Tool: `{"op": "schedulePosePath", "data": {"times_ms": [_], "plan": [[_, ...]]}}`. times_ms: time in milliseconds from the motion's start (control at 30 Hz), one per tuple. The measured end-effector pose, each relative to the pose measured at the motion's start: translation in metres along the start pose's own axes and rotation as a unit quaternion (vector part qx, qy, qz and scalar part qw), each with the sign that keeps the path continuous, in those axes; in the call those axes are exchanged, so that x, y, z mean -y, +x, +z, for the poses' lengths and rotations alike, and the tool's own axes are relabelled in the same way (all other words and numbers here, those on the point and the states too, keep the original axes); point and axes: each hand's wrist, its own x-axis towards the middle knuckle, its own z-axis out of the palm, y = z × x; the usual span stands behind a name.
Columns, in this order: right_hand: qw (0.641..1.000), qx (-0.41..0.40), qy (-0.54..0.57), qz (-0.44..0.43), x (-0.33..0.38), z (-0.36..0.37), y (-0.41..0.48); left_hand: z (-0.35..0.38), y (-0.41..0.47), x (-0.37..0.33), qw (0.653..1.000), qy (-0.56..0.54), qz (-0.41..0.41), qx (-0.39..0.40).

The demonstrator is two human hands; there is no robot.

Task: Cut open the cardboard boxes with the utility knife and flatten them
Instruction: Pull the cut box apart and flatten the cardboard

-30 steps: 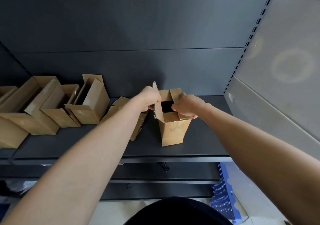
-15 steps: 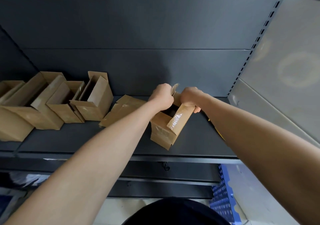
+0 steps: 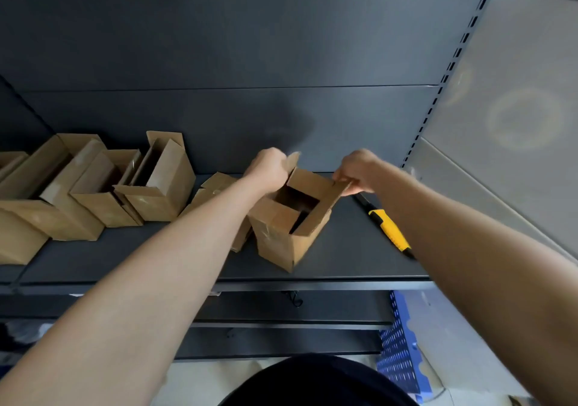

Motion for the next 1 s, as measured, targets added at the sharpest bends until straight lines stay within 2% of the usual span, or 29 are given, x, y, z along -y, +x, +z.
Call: {"op": "schedulePosePath", "data": {"times_ms": [67, 200, 433, 567, 700, 800, 900, 1000], "plan": [[0.998, 0.039, 0.044, 0.018, 0.005, -0.013, -0.002, -0.001, -0.001, 0.007, 1.0, 0.006, -0.011, 0.006], [0.988, 0.148, 0.017, 0.034, 0.007, -0.014, -0.006, -0.002, 0.0, 0.006, 1.0, 0.001, 0.015, 0.023], [0.979, 0.166, 0.116, -0.016, -0.011, -0.015, 0.01, -0.012, -0.005, 0.011, 0.994, -0.097, 0.047, 0.004], [0.974, 0.179, 0.13, -0.059, -0.012, -0.018, 0.009, -0.03, -0.015, 0.012, 0.987, -0.096, 0.073, 0.11], [0.966, 0.227, 0.085, -0.084, -0.005, -0.014, 0.004, -0.045, -0.025, 0.016, 0.973, 0.007, 0.038, 0.228], [0.982, 0.165, 0.03, -0.092, 0.003, -0.004, -0.001, -0.047, -0.03, 0.019, 0.954, 0.102, -0.002, 0.283], [0.985, 0.043, -0.103, -0.128, 0.01, 0.005, 0.001, -0.039, -0.034, 0.023, 0.95, 0.149, 0.006, 0.273], [0.929, -0.048, -0.331, -0.157, 0.017, 0.012, -0.002, -0.033, -0.036, 0.027, 0.96, 0.137, 0.035, 0.243]]}}
